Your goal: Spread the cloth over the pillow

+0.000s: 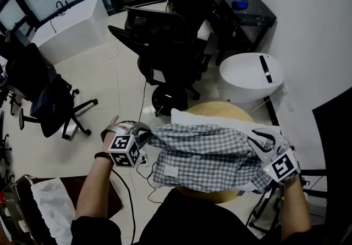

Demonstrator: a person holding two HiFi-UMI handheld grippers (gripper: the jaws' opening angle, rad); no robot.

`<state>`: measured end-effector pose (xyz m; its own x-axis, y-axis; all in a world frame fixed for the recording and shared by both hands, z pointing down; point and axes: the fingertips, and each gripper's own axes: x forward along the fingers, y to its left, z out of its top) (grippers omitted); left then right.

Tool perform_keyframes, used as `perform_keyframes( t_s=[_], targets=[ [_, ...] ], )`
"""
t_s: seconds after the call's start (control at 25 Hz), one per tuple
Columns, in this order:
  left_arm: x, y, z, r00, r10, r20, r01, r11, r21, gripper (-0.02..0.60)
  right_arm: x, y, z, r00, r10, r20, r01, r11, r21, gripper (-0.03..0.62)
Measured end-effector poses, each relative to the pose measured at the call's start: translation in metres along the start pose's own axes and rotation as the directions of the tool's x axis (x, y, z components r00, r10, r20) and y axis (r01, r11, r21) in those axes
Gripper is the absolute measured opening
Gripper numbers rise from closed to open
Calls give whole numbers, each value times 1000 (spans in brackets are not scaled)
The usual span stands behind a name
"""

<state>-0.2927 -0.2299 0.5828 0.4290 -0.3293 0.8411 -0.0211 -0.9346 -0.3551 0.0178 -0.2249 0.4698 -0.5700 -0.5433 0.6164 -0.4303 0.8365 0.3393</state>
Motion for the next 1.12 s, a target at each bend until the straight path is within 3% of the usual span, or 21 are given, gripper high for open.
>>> perform_keyframes(
  t_s=[0.16,0.4,0.56,0.68,0.8,0.88,1.0,1.12],
  targets=[
    [-35,28,10,995,99,0,-99,993,57,5,19,1,-14,995,95,-36,-94,995,24,110],
    [-49,33,13,993,121,-15,-119,989,84,5,57,-3,-38,964,263,-42,-252,950,184,115],
    [-48,25,11,994,103,-23,-101,992,74,5,77,12,-67,902,416,-116,-379,891,249,123],
    [-47,17,8,996,86,-26,-84,994,62,5,87,19,-85,858,496,-130,-437,840,323,129],
    [-45,13,4,997,74,-31,-73,996,50,5,90,32,-99,797,587,-144,-499,774,390,138],
    [-43,11,1,997,68,-36,-67,997,41,5,90,42,-104,765,624,-156,-529,749,399,138],
    [-39,9,-1,997,60,-43,-58,998,33,5,87,46,-101,770,615,-168,-536,767,353,107],
    [-36,10,-2,997,59,-47,-58,998,30,5,78,39,-95,808,564,-171,-503,811,299,70]
  ],
)
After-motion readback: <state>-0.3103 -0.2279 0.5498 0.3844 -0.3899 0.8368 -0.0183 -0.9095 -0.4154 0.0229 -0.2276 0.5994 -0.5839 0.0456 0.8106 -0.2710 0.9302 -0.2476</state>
